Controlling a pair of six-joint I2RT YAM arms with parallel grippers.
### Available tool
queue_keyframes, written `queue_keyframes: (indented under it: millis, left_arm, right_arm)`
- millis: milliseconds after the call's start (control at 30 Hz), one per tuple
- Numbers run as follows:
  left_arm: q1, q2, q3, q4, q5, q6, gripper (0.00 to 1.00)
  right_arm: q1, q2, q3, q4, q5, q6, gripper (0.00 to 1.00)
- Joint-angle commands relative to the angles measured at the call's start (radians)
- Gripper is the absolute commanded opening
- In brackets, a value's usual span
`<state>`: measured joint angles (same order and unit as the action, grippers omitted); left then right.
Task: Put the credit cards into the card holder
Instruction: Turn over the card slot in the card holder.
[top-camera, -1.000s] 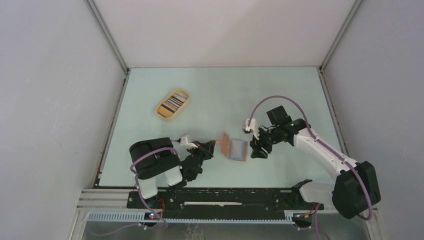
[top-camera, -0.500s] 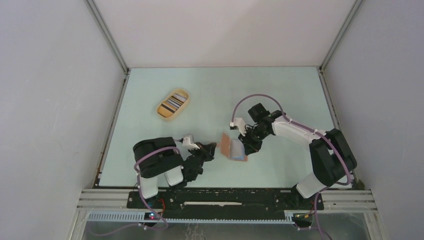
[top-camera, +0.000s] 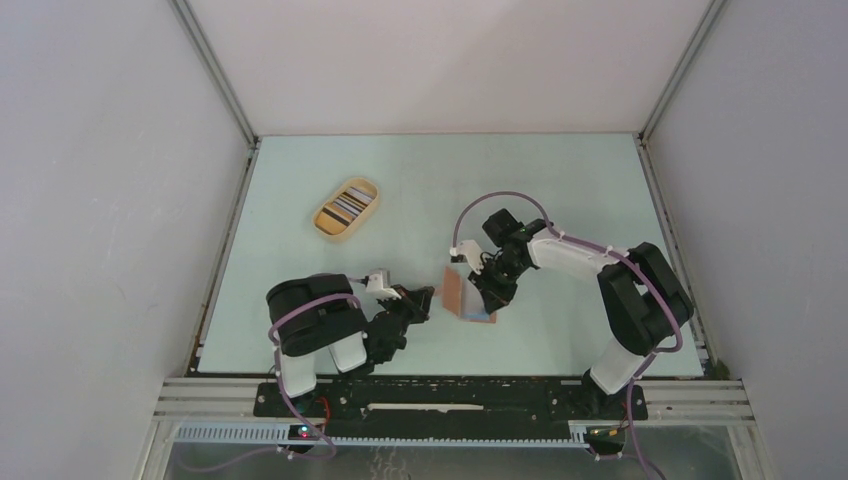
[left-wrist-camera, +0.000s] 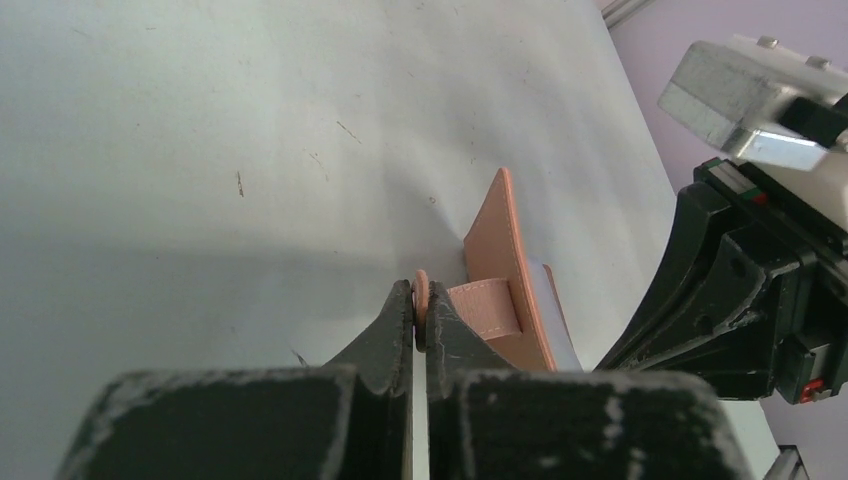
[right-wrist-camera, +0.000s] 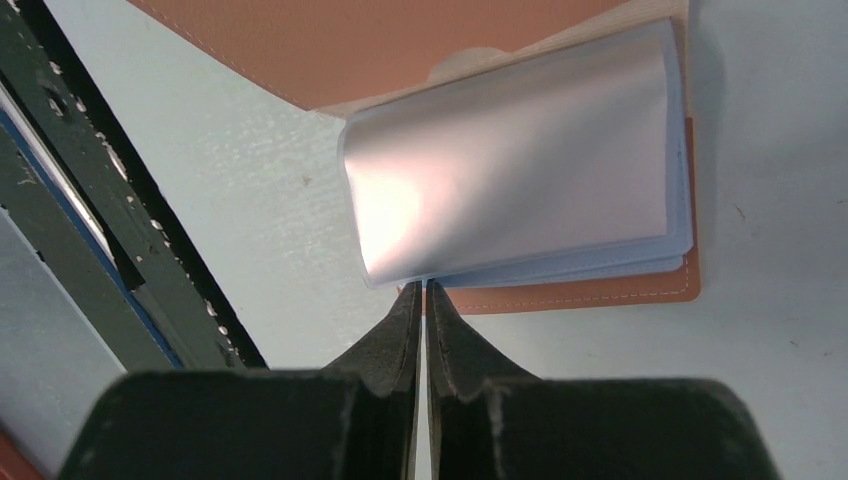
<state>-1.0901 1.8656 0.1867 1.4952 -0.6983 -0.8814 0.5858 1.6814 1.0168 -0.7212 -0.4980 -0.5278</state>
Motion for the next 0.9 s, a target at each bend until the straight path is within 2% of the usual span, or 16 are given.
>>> queue_keyframes:
  millis: [0, 267, 500, 700, 867]
  left_arm:
    - [-0.007, 0.009, 0.024, 0.019, 0.018, 0.039, 0.0]
    - [-0.008, 0.007, 0.025, 0.019, 0.061, 0.045, 0.0]
    - [-0.008, 0.014, 0.025, 0.019, 0.123, 0.01, 0.0]
    - [-0.01, 0.023, 0.026, 0.019, 0.158, -0.027, 0.01]
    - [-0.01, 0.013, 0.016, 0.018, 0.164, -0.045, 0.07]
  right_arm:
    - [0.0, -0.014, 0.054, -0.006, -0.048, 0.042, 0.11]
    - [-0.015, -0.007, 0.087, 0.002, -0.158, 0.068, 0.13]
    - [-0.001, 0.081, 0.187, -0.036, -0.197, 0.058, 0.16]
    - [0.024, 0.085, 0.214, -0.049, -0.208, 0.051, 0.24]
    - [0.031, 0.131, 0.225, -0.053, -0.196, 0.06, 0.27]
